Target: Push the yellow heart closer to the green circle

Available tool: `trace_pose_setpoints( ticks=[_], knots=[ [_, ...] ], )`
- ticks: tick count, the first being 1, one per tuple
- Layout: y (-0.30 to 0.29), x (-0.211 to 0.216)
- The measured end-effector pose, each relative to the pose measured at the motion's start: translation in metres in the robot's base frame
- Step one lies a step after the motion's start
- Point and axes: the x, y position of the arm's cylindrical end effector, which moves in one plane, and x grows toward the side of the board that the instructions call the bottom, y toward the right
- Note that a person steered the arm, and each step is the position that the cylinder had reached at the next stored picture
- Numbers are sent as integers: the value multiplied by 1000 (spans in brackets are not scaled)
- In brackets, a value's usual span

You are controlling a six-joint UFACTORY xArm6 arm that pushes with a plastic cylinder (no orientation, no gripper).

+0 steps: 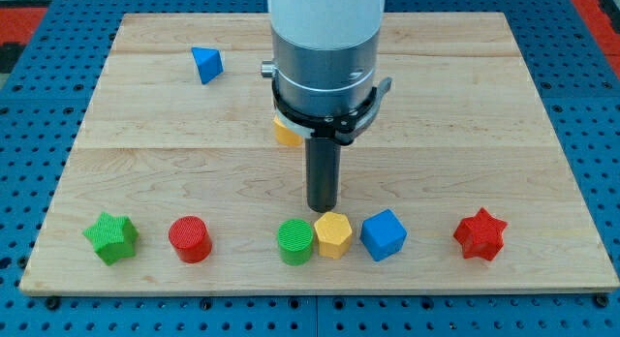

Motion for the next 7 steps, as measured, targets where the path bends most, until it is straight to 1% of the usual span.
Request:
trace_pose_setpoints(
  ticks=[1,2,3,5,6,7],
  knots=[
    [1,1],
    [1,18],
    [-1,11],
    [13,-125],
    [-46,-146],
    [-133,-146]
  ],
)
